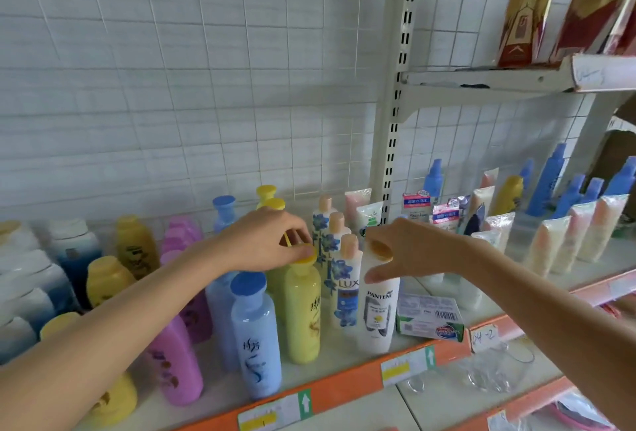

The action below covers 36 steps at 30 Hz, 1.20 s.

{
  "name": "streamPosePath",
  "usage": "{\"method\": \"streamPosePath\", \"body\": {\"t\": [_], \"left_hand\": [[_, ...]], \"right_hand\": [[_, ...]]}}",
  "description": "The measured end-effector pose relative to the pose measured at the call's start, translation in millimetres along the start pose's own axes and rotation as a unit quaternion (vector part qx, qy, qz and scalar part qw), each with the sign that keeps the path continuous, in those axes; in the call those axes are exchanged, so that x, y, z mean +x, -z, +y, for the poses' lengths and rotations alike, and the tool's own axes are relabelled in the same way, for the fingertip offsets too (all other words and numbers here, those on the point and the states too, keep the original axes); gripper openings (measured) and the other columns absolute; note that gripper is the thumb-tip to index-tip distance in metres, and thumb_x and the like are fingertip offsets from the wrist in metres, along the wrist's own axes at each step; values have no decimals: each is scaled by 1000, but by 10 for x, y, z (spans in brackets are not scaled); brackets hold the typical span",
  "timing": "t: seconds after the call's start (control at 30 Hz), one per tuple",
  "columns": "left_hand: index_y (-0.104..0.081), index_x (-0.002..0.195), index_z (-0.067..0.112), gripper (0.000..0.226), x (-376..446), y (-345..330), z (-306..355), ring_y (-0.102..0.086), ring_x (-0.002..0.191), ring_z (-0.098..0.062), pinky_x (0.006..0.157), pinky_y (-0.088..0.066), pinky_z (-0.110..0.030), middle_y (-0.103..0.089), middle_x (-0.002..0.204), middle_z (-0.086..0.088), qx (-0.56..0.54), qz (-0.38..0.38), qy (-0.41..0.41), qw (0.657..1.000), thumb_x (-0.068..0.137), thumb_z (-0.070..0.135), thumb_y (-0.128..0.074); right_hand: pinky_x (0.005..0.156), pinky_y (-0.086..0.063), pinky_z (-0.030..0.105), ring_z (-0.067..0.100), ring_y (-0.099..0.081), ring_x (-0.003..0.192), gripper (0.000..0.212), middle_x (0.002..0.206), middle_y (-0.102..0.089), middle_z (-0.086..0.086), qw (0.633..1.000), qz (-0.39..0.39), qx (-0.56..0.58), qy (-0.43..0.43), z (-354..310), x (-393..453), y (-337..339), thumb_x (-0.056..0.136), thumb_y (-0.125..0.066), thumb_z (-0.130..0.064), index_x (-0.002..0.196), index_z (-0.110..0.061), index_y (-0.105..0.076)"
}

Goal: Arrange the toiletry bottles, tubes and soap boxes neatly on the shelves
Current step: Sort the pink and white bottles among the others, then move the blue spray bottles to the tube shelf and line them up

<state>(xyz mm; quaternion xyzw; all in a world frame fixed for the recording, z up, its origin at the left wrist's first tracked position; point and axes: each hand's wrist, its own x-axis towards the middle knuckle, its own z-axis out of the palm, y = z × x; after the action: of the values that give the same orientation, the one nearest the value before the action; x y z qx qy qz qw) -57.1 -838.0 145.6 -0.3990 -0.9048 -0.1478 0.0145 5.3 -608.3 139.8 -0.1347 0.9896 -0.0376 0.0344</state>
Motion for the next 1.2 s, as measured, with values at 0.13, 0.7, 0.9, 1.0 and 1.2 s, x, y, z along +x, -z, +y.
{"method": "streamPosePath", "body": {"t": [0.13, 0.7, 0.9, 1.0, 1.2], "left_hand": [[-63, 105, 25, 32, 24, 29, 109, -62, 86, -1, 81, -53, -25, -65, 94, 14, -51, 38, 11, 998, 82, 47, -61], [-58, 96, 23, 19, -397, 701, 93, -64, 78, -1, 73, -53, -22, -68, 91, 5, -309, 402, 97, 856, 80, 28, -68], [-57, 95, 27, 17, -1230, 850, -374, -63, 86, -6, 72, -50, -24, -67, 94, 7, -255, 432, 209, 839, 81, 29, -67], [-58, 95, 26, 18, -1683, 904, -564, -64, 89, -10, 74, -50, -29, -67, 95, 6, -248, 452, 258, 817, 80, 28, -68], [-57, 97, 22, 21, -2446, 1053, -812, -63, 86, -5, 68, -47, -23, -66, 94, 9, -218, 500, 315, 777, 79, 24, -68]], "right_hand": [[50, -31, 14, 5, -34, 54, 34, 64, -41, -10, 991, 114, 63, 25, -64, -61, 465, 79, -65, -47, 80, -19, -45], [67, -49, 24, 12, -64, 78, 41, 94, -65, -9, 942, 233, 189, 149, -703, 460, 991, 82, -63, -42, 117, -24, -53], [80, -47, 31, 13, -53, 80, 28, 96, -62, -5, 947, 161, 45, 274, -1232, 927, 594, 90, -51, -20, 117, -19, -55], [83, -46, 35, 12, -47, 83, 31, 102, -63, 2, 940, 125, -22, 316, -1583, 1163, 439, 89, -45, -12, 118, -18, -57], [79, -47, 38, 22, -54, 83, 19, 90, -63, 9, 920, 68, -57, 381, -2202, 1503, 259, 88, -46, -9, 97, -10, -62]]}}
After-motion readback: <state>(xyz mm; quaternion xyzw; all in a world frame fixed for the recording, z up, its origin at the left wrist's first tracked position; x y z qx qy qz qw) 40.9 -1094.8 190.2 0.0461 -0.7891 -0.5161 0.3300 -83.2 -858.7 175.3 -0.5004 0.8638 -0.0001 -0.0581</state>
